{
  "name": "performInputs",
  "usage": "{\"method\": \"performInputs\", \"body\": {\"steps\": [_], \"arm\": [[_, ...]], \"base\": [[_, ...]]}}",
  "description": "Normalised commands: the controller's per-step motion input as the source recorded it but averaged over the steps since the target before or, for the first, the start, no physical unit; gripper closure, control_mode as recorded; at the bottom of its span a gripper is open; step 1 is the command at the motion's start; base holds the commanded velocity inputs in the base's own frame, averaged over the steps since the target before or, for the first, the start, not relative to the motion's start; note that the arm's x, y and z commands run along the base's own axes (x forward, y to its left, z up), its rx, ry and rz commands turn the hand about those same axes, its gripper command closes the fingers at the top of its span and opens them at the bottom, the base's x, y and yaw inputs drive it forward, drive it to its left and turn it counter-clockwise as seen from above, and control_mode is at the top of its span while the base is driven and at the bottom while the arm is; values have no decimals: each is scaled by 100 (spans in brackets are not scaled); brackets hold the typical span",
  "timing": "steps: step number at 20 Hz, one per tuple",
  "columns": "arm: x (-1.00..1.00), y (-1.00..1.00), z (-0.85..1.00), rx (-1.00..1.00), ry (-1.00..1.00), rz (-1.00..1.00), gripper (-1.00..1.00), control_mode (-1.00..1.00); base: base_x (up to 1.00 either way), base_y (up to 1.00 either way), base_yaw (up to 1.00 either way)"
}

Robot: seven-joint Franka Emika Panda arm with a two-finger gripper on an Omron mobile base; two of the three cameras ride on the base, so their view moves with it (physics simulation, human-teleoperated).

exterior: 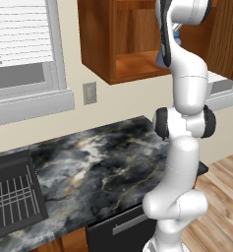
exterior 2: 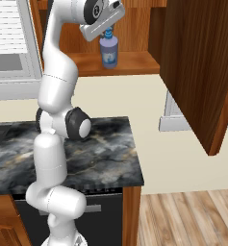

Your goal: Pick up the bar soap and soap dispenser from the sink, and place them back in the cabinet, and close the cabinet door.

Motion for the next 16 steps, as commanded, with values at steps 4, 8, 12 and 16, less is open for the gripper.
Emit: {"method": "performInputs", "body": {"steps": [4,8,12,16], "arm": [[0,0,0,0,0,0,-100,-100],[0,0,0,0,0,0,-100,-100],[0,0,0,0,0,0,-100,-100],[0,0,0,0,0,0,-100,-100]], "base": [[0,0,0],[0,0,0],[0,0,0],[0,0,0]]}}
